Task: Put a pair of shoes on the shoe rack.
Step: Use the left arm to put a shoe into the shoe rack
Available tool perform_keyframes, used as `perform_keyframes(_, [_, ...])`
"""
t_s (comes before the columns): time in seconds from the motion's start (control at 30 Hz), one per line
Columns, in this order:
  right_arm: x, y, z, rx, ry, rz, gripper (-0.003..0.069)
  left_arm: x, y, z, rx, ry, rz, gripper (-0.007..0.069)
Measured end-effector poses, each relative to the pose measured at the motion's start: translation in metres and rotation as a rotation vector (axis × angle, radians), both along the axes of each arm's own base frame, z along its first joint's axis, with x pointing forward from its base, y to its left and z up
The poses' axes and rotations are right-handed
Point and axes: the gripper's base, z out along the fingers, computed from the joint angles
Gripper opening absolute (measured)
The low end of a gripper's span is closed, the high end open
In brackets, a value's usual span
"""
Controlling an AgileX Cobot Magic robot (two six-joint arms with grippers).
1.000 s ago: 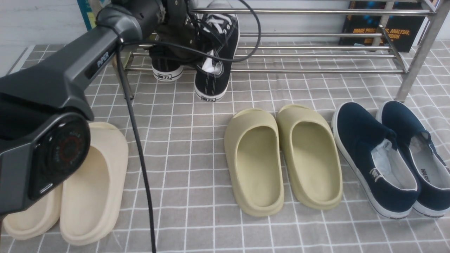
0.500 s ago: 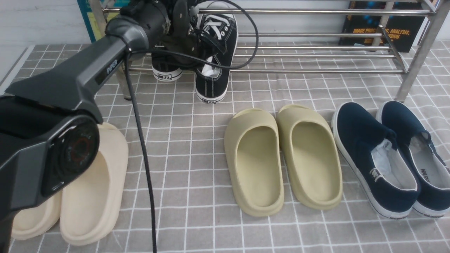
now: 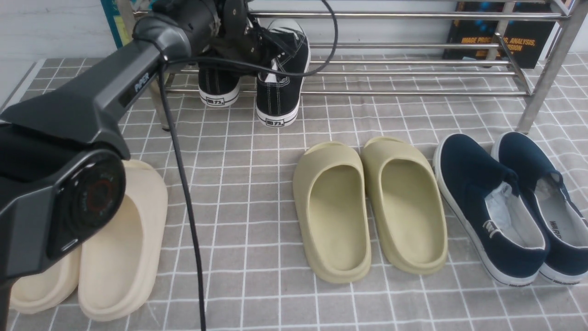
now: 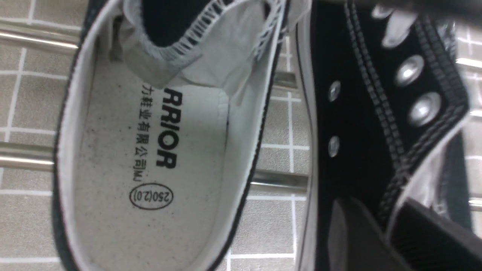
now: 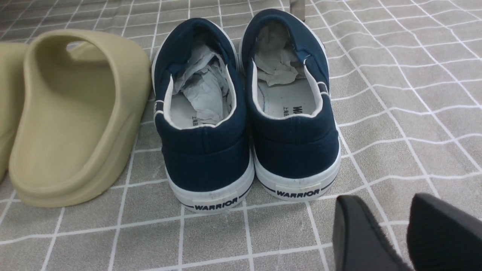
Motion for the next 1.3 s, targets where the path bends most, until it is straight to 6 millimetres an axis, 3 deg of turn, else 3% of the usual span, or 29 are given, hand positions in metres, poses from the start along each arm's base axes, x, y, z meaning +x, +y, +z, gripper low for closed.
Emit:
perform_keyframes(0.1, [0.0,0.0,0.0,0.0,0.0,0.0,0.0239,-0.007,0.003,0.017,0.007,-0.007,0.001,0.0242])
perform_keyframes(0.23, [0.0,0.0,0.0,0.0,0.0,0.0,0.0239,-0.02,0.008,0.038,0.042,0.013,-0.014,0.0247])
perform_keyframes(0.27, [0.0,0.0,0.0,0.0,0.0,0.0,0.0239,-0.03,0.012,0.052,0.065,0.021,-0.033,0.0227])
perform_keyframes(0.33, [0.0,0.0,0.0,0.0,0.0,0.0,0.0239,-0.037,0.014,0.061,0.08,0.037,-0.046,0.0202])
perform_keyframes(0.43, [0.0,0.0,0.0,0.0,0.0,0.0,0.0239,-0.058,0.017,0.075,0.126,0.134,-0.13,0.0098])
perform_keyframes(0.5, [0.0,0.0,0.0,0.0,0.0,0.0,0.0239,-0.063,0.017,0.073,0.139,0.168,-0.164,0.0065])
perform_keyframes(0.57, [0.0,0.0,0.0,0.0,0.0,0.0,0.0239,-0.069,0.014,0.052,0.15,0.277,-0.226,-0.0013])
perform_keyframes(0.6, [0.0,0.0,0.0,0.0,0.0,0.0,0.0239,-0.069,0.014,0.047,0.148,0.292,-0.234,-0.0013])
perform_keyframes(0.63, [0.0,0.0,0.0,0.0,0.0,0.0,0.0239,-0.072,0.01,0.027,0.138,0.355,-0.263,-0.0013])
perform_keyframes(0.7, [0.0,0.0,0.0,0.0,0.0,0.0,0.0239,-0.074,0.007,0.011,0.124,0.385,-0.277,-0.0013])
perform_keyframes(0.73, [0.0,0.0,0.0,0.0,0.0,0.0,0.0239,-0.077,0.001,-0.006,0.111,0.409,-0.294,-0.0013])
perform_keyframes(0.77, [0.0,0.0,0.0,0.0,0.0,0.0,0.0239,-0.08,-0.007,-0.022,0.1,0.41,-0.311,-0.0013])
perform_keyframes(0.8, [0.0,0.0,0.0,0.0,0.0,0.0,0.0239,-0.08,-0.008,-0.023,0.097,0.401,-0.312,-0.0013])
perform_keyframes(0.93, [0.0,0.0,0.0,0.0,0.0,0.0,0.0239,-0.078,-0.035,-0.06,0.085,0.315,-0.334,-0.0013])
perform_keyframes(1.07, [0.0,0.0,0.0,0.0,0.0,0.0,0.0239,-0.063,-0.035,-0.066,0.062,0.233,-0.256,-0.0013])
perform_keyframes(1.3, [0.0,0.0,0.0,0.0,0.0,0.0,0.0239,-0.04,-0.017,-0.034,0.02,0.113,-0.118,-0.0013])
